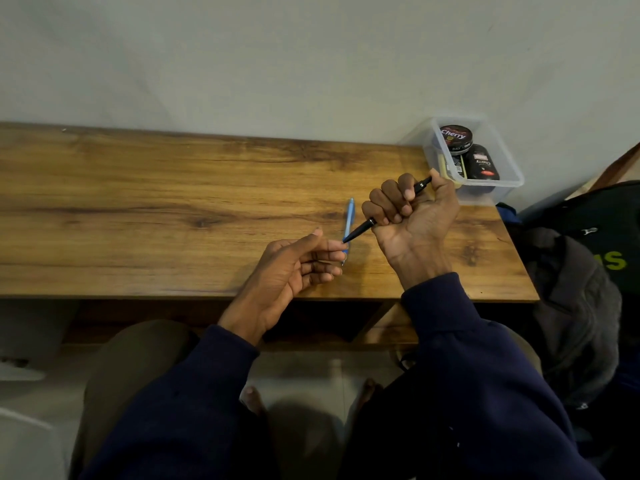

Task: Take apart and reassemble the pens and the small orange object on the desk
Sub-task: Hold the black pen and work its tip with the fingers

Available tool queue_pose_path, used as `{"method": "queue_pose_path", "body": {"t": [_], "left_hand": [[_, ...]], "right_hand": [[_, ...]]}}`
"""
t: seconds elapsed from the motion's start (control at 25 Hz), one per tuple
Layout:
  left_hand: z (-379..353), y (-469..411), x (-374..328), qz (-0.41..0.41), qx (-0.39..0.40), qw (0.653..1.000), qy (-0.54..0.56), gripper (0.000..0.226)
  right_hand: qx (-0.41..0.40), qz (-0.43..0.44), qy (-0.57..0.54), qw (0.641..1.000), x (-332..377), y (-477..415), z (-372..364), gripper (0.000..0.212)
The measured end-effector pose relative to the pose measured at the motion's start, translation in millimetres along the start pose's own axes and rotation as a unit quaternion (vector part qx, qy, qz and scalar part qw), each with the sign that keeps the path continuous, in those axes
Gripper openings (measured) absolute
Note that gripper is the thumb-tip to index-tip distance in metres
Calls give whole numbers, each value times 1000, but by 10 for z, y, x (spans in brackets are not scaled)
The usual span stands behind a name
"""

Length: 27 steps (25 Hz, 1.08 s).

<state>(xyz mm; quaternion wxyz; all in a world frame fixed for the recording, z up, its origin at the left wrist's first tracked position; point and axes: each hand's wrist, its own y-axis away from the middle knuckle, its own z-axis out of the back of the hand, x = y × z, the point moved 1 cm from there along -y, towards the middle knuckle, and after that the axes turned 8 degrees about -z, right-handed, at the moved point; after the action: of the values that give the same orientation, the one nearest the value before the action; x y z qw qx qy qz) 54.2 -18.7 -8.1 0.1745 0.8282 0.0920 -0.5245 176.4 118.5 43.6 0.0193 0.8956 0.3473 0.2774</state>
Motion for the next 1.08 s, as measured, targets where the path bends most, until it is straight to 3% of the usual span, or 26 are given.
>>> {"method": "queue_pose_path", "body": {"t": [1.08], "left_hand": [[-6,22,-32,8,-3,1000,-2,39]], "right_hand": [[-8,9,-6,1000,-4,-1,-8,53]]}}
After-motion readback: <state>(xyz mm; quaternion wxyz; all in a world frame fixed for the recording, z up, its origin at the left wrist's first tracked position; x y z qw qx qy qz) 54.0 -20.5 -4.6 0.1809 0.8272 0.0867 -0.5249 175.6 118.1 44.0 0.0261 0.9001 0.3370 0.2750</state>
